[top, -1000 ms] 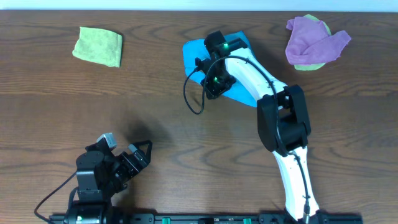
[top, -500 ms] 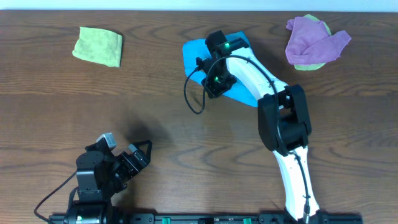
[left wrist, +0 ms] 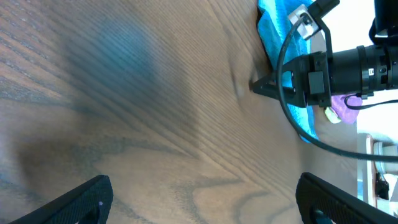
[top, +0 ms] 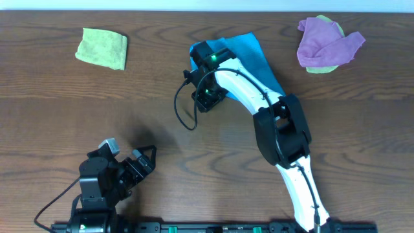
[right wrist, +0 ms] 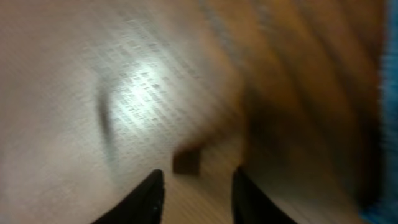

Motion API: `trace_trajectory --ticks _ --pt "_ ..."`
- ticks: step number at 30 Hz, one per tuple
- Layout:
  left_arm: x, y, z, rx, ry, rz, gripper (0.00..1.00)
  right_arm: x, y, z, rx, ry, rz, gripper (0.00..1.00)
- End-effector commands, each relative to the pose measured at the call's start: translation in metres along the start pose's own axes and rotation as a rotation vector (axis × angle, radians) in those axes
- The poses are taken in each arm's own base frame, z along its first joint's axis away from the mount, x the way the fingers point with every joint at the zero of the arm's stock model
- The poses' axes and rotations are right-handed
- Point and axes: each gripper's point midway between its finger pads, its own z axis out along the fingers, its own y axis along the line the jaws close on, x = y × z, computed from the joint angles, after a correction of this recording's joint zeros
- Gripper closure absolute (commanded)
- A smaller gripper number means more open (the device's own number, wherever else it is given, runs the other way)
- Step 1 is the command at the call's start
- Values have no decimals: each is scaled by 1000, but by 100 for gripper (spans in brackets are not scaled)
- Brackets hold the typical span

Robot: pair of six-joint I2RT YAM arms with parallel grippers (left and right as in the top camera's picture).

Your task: Fold the cloth

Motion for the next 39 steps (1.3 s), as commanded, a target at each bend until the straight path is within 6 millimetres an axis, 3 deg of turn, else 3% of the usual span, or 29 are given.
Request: trace_trajectory --ticks 1,10,22,32,35,39 --pt "-2 3 1 -9 -10 -11 5 -6 -31 -8 143 -8 32 58" --pt "-2 3 1 -9 -10 -11 5 -37 -75 -48 381 -117 43 38" --pt "-2 3 1 -9 -10 -10 4 -37 -107 -58 459 -141 78 34" --pt "-2 3 1 -9 -10 -10 4 -29 -162 -74 534 -180 190 37" --pt "-2 3 1 -9 -10 -10 5 -29 -162 -82 521 -193 218 39" --pt "-2 3 1 -9 -10 -11 5 -44 -130 -109 425 -261 181 40"
